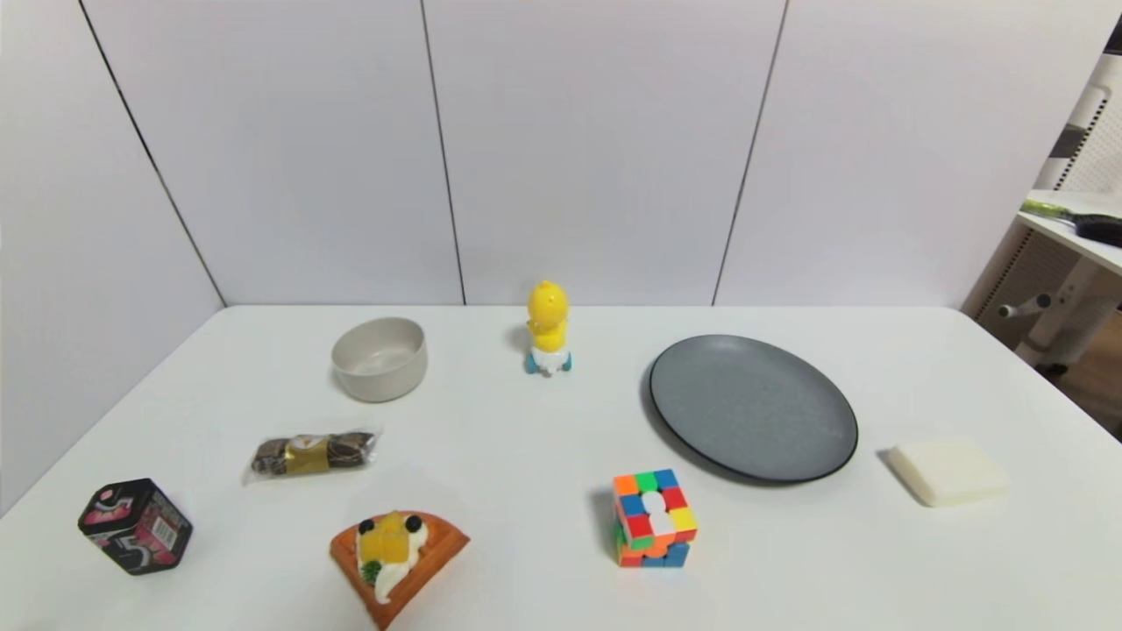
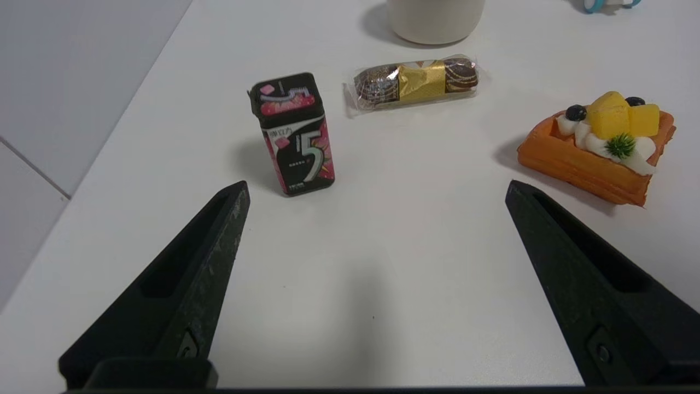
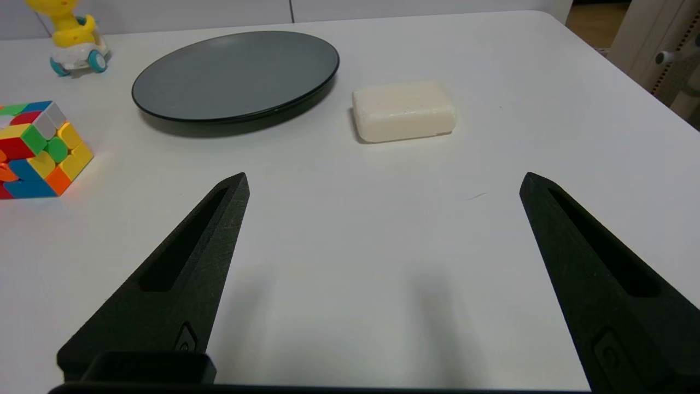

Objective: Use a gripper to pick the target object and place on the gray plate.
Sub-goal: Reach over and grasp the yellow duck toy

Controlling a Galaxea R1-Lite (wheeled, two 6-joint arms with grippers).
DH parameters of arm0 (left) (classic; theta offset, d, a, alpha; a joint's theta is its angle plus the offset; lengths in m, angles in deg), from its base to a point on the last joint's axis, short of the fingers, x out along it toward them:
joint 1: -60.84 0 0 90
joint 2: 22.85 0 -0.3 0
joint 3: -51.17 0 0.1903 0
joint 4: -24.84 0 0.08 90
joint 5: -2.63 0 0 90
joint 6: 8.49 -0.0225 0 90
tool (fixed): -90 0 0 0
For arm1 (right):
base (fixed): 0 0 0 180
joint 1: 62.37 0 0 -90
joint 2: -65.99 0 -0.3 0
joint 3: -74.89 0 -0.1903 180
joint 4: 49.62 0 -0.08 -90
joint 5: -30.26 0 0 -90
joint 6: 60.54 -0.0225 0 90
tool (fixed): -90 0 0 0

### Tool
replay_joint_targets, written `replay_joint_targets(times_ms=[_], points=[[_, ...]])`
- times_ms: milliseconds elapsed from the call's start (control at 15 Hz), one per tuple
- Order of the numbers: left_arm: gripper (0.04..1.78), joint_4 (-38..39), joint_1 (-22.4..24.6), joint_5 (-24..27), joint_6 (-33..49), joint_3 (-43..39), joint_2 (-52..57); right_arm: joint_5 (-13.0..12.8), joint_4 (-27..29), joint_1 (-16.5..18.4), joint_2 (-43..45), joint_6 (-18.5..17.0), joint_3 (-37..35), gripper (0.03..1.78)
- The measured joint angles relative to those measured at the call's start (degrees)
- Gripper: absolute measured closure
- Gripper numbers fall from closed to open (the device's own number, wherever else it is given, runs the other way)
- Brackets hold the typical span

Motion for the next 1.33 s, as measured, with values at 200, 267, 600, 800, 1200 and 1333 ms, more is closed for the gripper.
replay_joint_targets(times_ms=[200, 267, 600, 800, 1200, 1333], points=[[0.13, -2.1, -3.0, 0.2, -3.3, 7.3, -8.5, 0.0, 0.0, 0.0, 0.0, 0.0, 0.0, 0.1], [0.13, -2.1, -4.7, 0.2, -4.0, 9.5, -11.5, 0.0, 0.0, 0.0, 0.0, 0.0, 0.0, 0.1], [0.13, -1.8, -14.6, 0.1, -6.5, 18.1, -27.0, 0.0, 0.0, 0.0, 0.0, 0.0, 0.0, 0.1], [0.13, -0.2, -20.5, 0.0, -7.9, 20.4, -36.0, 0.0, 0.0, 0.0, 0.0, 0.0, 0.0, 0.1], [0.13, 8.2, -29.8, -0.3, -7.8, 22.5, -50.9, 0.0, 0.0, 0.0, 0.0, 0.0, 0.0, 0.1], [0.13, 13.4, -32.1, -0.4, -7.6, 22.7, -55.8, 0.0, 0.0, 0.0, 0.0, 0.0, 0.0, 0.1]])
